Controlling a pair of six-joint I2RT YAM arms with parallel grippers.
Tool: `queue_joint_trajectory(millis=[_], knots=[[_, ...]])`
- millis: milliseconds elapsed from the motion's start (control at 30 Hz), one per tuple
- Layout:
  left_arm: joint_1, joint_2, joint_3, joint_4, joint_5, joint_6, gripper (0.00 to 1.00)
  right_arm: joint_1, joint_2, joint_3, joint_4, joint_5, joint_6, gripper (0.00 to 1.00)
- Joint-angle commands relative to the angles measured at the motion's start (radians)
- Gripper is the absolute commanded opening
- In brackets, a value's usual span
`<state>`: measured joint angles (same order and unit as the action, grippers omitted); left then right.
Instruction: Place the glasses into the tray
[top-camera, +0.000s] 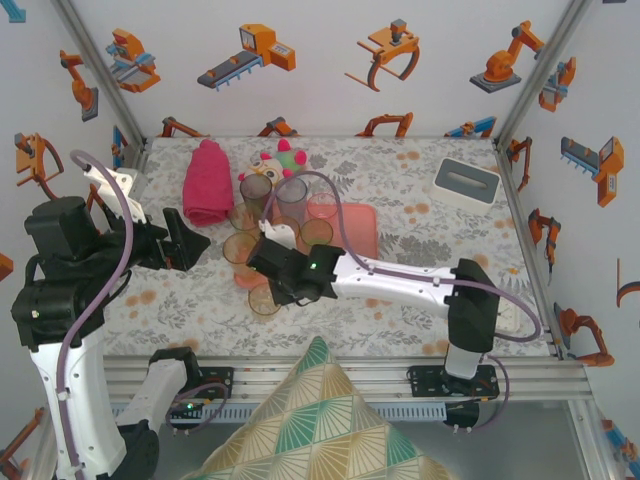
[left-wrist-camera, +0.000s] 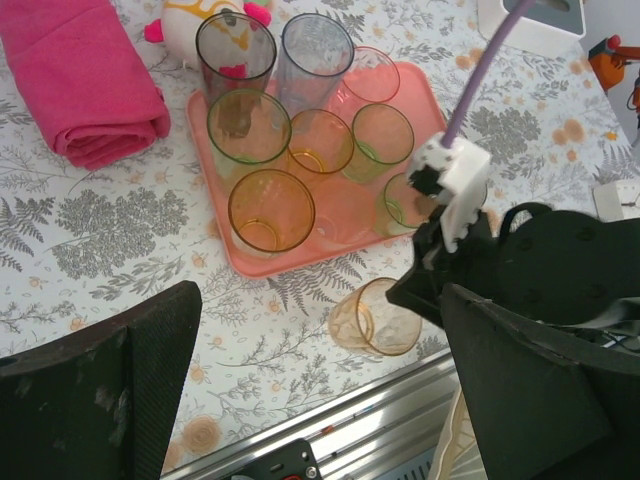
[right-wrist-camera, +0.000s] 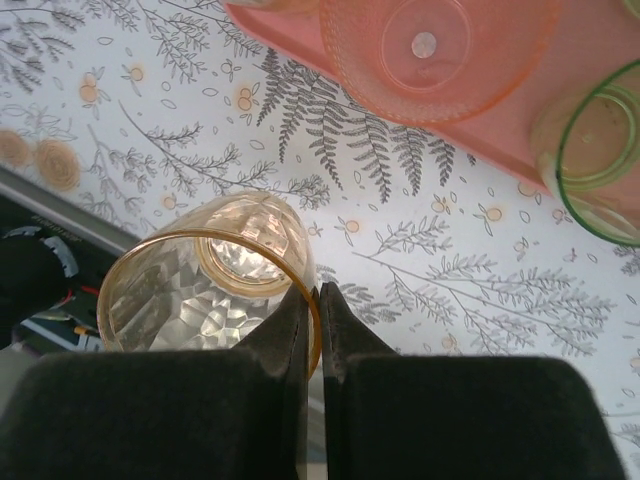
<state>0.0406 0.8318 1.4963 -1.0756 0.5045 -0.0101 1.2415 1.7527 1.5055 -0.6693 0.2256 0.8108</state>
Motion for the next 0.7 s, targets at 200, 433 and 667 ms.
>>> queue_joint_trajectory(millis=[200,433,667], knots=[[0.002,0.003,-0.002,0.017,-0.018,0.024,0.97,-0.069,-0.217,0.020,-0.221,0.087,-0.027,0.08],[0.002,-0.001,0.013,0.006,-0.030,0.034,0.97,-0.271,-0.347,-0.021,-0.238,0.075,-0.096,0.09],[0.002,0.001,0.019,0.005,-0.012,0.037,0.97,-0.513,-0.346,-0.026,-0.246,0.070,-0.195,0.09]])
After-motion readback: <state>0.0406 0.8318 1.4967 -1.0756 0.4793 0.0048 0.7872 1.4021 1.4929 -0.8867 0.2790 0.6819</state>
